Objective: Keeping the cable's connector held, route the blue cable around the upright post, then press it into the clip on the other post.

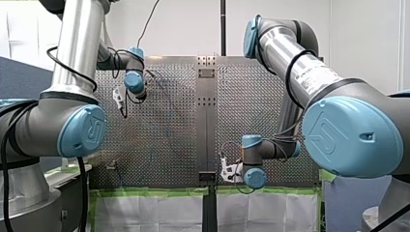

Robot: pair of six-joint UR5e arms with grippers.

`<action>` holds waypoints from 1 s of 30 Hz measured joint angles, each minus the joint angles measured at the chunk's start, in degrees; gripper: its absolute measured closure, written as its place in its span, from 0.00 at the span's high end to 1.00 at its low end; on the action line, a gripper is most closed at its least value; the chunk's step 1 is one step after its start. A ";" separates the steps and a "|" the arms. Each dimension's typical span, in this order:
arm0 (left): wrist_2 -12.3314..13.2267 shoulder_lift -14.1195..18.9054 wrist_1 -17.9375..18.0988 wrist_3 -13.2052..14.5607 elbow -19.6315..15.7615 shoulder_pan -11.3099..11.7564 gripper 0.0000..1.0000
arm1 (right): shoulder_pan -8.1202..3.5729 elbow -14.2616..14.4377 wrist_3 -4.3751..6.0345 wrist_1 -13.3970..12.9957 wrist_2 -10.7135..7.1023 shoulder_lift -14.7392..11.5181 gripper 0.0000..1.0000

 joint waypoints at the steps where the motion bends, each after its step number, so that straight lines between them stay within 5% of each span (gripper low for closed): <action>1: 0.00 0.00 -0.17 -0.44 0.00 -0.10 1.00 | -0.02 0.00 -0.02 0.02 -0.15 0.02 0.00; 14: -0.70 -0.01 -2.10 -6.20 0.00 -0.39 1.00 | -0.22 0.00 -0.04 0.14 -0.79 0.00 0.00; 30: 3.21 -0.08 0.19 -14.11 -1.31 0.28 1.00 | -0.30 -0.01 0.13 0.16 -0.80 0.01 0.00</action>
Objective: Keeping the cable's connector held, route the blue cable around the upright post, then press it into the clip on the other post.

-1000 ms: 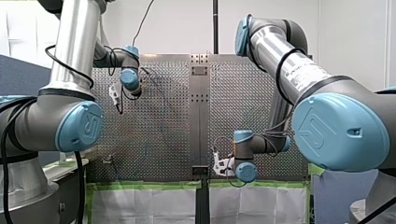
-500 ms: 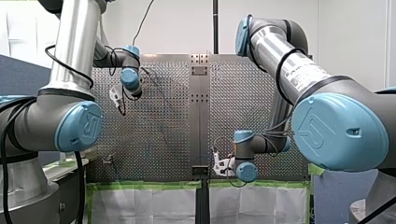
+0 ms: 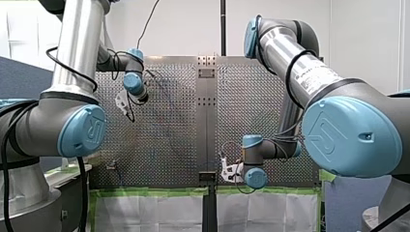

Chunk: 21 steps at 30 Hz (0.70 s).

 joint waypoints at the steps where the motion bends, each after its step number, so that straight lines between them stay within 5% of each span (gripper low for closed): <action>1: 0.52 -0.01 0.57 -0.58 -0.33 0.11 1.00 | -0.01 0.00 0.00 0.01 0.00 0.00 0.00; 21: 4.60 -4.19 6.04 -10.04 -4.20 1.95 1.00 | -0.09 0.01 -0.05 -0.06 -0.24 -0.02 0.00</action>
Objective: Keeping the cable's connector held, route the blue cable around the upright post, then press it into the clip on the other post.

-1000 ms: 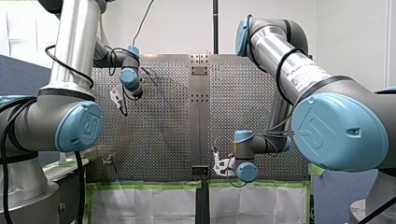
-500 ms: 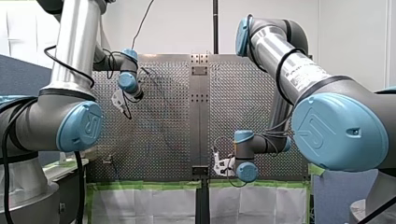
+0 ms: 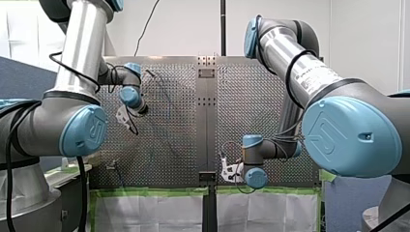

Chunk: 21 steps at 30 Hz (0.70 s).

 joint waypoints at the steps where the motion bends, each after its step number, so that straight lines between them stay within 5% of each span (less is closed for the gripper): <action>1: 0.02 -0.01 0.60 -0.63 -0.36 0.20 1.00 | 0.00 0.00 -0.01 0.02 -0.01 -0.01 0.00; 21: 0.97 0.40 5.92 -10.34 -6.27 4.00 1.00 | -0.01 -0.05 0.11 0.03 -0.04 -0.02 0.00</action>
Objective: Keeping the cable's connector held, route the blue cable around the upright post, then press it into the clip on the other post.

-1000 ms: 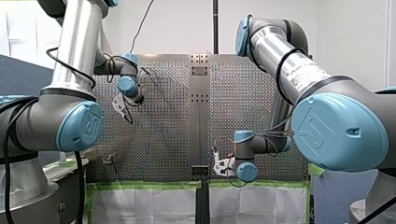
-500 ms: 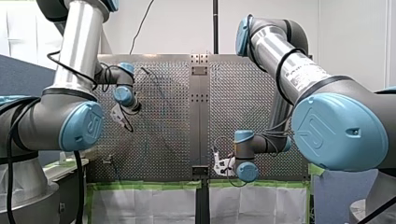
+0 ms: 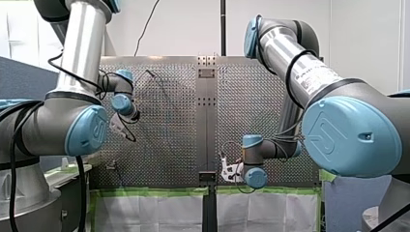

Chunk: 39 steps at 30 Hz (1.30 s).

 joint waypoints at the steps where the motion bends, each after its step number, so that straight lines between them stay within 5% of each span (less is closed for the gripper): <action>1: 0.03 0.27 0.50 -0.57 -0.55 0.25 1.00 | 0.00 0.00 0.01 -0.03 0.00 0.00 0.00; 22: 1.90 4.95 9.97 -10.78 -8.70 2.86 1.00 | 0.00 0.02 -0.05 0.05 0.01 -0.01 0.00; 39: 2.92 9.74 10.10 -18.02 -9.44 3.18 1.00 | 0.00 0.01 -0.09 -0.09 -0.41 0.02 0.00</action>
